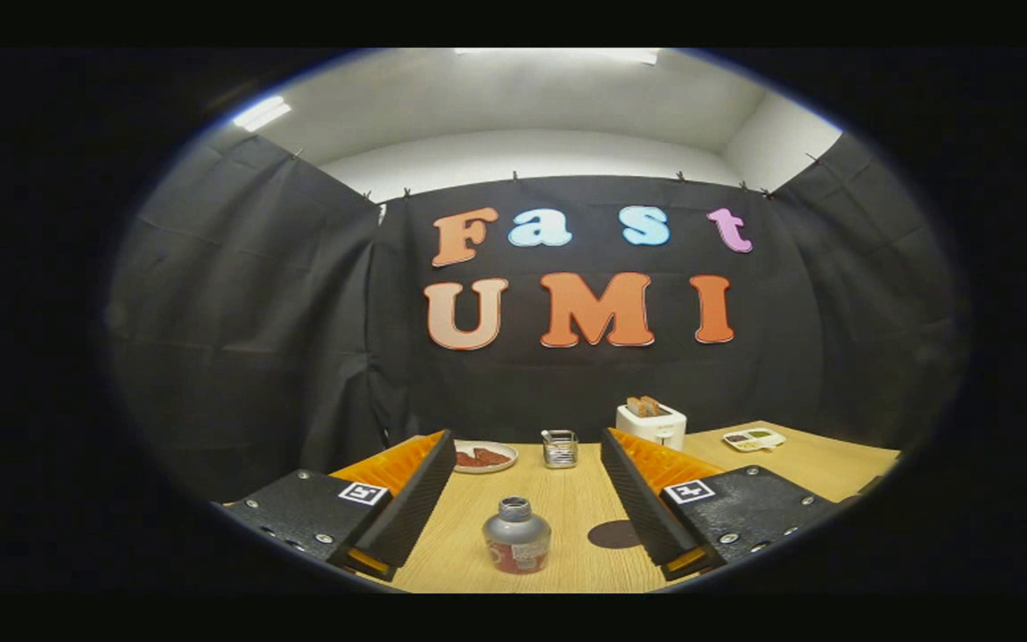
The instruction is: Take the bottle from table, then pour the juice into the cup, finally place the bottle on the coaster
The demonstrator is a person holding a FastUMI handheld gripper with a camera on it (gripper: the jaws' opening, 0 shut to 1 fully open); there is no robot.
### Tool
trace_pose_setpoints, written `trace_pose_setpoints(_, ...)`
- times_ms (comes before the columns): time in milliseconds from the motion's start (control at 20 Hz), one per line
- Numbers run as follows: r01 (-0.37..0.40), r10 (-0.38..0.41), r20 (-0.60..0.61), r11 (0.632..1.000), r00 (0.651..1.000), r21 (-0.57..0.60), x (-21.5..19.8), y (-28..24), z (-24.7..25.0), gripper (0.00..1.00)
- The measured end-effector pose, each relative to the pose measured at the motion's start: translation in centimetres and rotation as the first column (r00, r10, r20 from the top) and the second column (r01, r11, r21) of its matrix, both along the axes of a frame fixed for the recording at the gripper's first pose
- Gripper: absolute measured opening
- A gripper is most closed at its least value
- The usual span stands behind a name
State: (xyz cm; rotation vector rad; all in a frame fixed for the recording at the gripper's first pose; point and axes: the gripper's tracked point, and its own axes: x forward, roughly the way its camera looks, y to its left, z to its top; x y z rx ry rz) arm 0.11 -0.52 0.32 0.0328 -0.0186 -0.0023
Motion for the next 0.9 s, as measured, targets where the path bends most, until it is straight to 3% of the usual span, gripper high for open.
trace_pose_setpoints(450,0.003,-0.003,0.005,1.0,1.0,-0.002,-0.2,-0.1,-0.2,0.97)
trace_pose_setpoints(900,0.001,-0.001,-0.032,1.0,0.999,-0.001,-0.3,0.6,-3.4,0.97)
